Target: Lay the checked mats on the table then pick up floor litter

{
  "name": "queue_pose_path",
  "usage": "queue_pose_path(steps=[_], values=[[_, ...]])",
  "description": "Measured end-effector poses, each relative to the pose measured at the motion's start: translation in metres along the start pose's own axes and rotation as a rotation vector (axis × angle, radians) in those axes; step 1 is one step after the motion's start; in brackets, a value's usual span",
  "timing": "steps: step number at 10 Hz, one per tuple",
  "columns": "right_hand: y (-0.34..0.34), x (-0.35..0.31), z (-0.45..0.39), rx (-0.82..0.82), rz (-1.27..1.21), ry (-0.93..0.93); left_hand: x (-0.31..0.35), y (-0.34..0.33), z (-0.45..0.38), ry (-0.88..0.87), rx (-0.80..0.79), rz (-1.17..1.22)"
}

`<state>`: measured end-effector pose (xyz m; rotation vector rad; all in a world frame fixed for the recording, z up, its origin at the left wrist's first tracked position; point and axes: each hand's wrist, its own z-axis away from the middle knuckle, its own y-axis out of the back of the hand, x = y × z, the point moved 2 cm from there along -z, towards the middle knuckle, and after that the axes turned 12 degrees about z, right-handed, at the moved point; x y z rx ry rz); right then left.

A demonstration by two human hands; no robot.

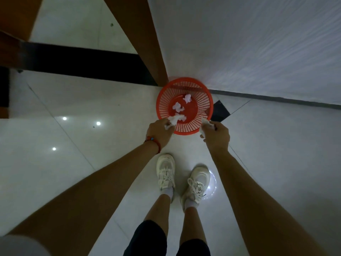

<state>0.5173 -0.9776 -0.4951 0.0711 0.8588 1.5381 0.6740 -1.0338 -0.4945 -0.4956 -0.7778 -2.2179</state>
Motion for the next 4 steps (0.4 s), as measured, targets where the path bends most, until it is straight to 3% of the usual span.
queue_pose_path(steps=[3, 4], values=[[0.001, -0.015, -0.008, -0.123, 0.038, 0.071, 0.03, 0.0, -0.01, 0.001, -0.137, 0.032], [0.01, -0.004, -0.004, -0.107, -0.063, -0.092, 0.021, 0.007, -0.002, 0.003, -0.136, -0.045]])
